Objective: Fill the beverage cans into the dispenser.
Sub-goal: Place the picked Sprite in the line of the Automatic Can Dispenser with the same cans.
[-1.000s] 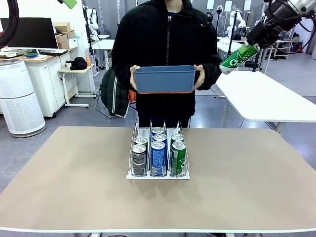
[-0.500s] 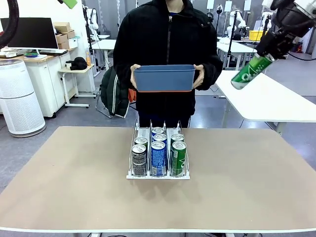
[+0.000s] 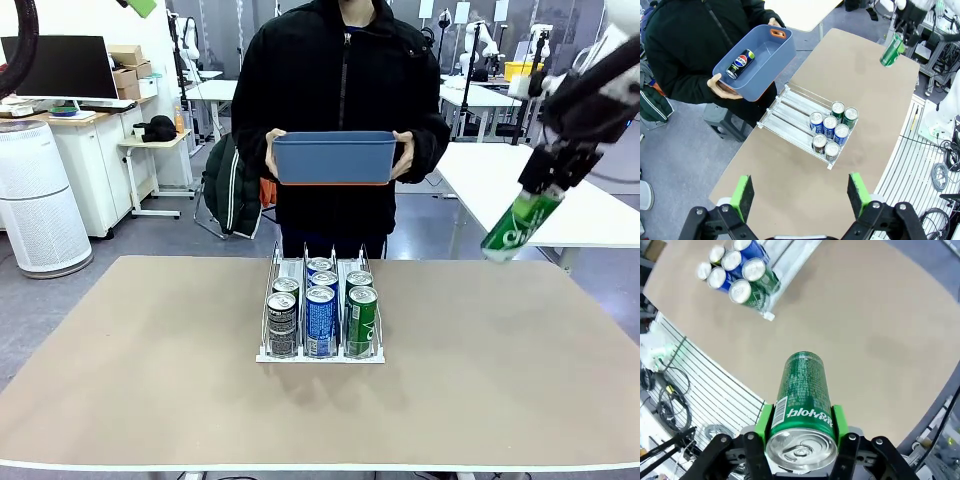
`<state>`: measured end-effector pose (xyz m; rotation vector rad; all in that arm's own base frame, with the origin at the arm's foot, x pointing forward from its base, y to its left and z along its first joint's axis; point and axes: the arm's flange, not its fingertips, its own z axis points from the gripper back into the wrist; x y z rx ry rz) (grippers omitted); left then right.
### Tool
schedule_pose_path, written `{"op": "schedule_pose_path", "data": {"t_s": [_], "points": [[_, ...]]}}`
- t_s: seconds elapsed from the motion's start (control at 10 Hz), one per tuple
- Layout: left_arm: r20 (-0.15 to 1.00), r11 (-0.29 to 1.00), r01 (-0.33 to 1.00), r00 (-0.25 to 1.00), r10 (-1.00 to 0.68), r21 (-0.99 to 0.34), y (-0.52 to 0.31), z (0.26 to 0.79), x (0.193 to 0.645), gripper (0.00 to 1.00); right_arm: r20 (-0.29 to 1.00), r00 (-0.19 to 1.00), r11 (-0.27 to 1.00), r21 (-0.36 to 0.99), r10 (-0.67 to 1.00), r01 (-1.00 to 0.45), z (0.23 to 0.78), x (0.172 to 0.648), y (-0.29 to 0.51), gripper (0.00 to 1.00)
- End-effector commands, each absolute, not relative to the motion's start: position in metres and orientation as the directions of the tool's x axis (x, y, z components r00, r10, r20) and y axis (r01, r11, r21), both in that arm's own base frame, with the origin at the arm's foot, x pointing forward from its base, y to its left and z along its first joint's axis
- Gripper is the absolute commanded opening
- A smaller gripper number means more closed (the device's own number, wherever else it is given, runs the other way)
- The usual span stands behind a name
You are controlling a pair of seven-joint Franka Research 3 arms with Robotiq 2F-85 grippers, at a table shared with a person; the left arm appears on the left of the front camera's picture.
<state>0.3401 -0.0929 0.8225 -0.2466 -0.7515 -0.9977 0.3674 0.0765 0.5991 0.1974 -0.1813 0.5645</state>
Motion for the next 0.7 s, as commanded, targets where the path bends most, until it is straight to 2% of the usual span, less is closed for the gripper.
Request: {"op": "schedule_pose_path", "data": {"t_s": [0.0, 0.1, 0.2, 0.6], "points": [[0.675, 0.543, 0.828, 0.319, -0.665, 0.143, -0.092, 0.823, 0.340, 1.00, 0.200, 0.827, 0.829, 0.099, 0.525, -0.550, 0.576, 0.367, 0.089, 0.58], [0.675, 0.543, 0.828, 0.319, -0.665, 0.143, -0.092, 0.823, 0.340, 1.00, 0.199, 0.789, 0.792, 0.089, 0.581, -0.605, 0.575, 0.377, 0.086, 0.58], [0.675, 0.543, 0.828, 0.319, -0.665, 0.143, -0.092, 0.823, 0.340, 1.00, 0.200, 0.827, 0.823, 0.128, 0.526, -0.554, 0.580, 0.366, 0.082, 0.58], [0.675, 0.543, 0.828, 0.319, -0.665, 0.143, -0.092, 0.823, 0.340, 1.00, 0.193, 0.821, 0.816, 0.127, 0.538, -0.565, 0.572, 0.369, 0.083, 0.58]]}}
